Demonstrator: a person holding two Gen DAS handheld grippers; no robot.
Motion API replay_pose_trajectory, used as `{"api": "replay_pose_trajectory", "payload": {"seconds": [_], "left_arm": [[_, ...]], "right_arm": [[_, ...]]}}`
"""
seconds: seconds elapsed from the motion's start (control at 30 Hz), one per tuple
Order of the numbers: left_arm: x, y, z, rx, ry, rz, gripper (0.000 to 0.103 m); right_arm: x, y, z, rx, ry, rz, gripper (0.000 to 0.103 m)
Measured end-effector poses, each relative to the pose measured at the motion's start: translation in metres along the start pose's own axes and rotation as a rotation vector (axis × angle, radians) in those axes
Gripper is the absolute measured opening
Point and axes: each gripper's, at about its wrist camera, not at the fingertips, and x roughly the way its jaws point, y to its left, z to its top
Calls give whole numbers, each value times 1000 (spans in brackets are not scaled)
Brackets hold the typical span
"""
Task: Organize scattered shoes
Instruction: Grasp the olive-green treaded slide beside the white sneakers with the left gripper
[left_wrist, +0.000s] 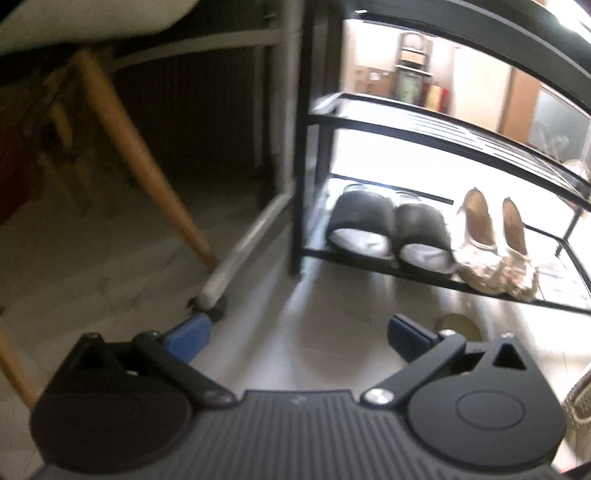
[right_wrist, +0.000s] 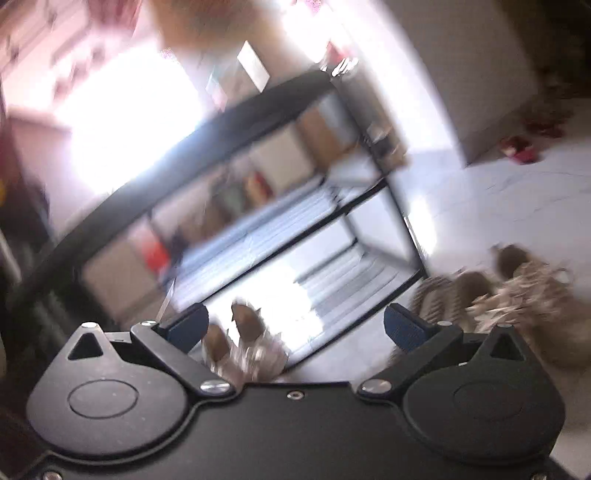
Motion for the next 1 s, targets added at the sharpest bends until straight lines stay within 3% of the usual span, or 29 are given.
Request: {"api": "replay_pose_trajectory", "payload": {"seconds": [0.07, 0.13, 0.17, 0.2, 0.27, 0.43, 0.53, 0.67, 0.73, 0.83, 1.0], "left_arm": [[3, -32, 2, 25, 20, -111, 102], [16, -92, 3, 105, 105, -315, 102], [19, -110, 3, 134, 122, -357, 102], [26, -152, 1, 208, 134, -433, 102], [33, -197, -2, 301, 122, -485, 102], [50, -330, -34, 744, 58, -611, 102], [53, -374, -60, 899, 29, -676, 102], [58, -409, -80, 951, -53, -656, 102], [63, -420, -83, 930, -92, -722, 102], [71, -427, -83, 902, -87, -812, 102], [85, -439, -89, 868, -52, -825, 102]], "right_arm": [[-5, -23, 1, 99, 4, -33, 103], [-5, -40, 2, 175, 18, -56, 103], [-2, -49, 3, 218, 36, -56, 103], [3, -58, 3, 268, 59, -53, 103], [9, -72, 3, 347, 93, -38, 103], [14, -96, -2, 465, 130, -9, 103], [19, -102, -6, 489, 142, 5, 103], [23, -105, -9, 527, 175, 9, 103], [26, -109, -10, 555, 195, 12, 103], [30, -113, -13, 590, 211, 20, 103], [34, -113, -16, 593, 213, 37, 103]]}}
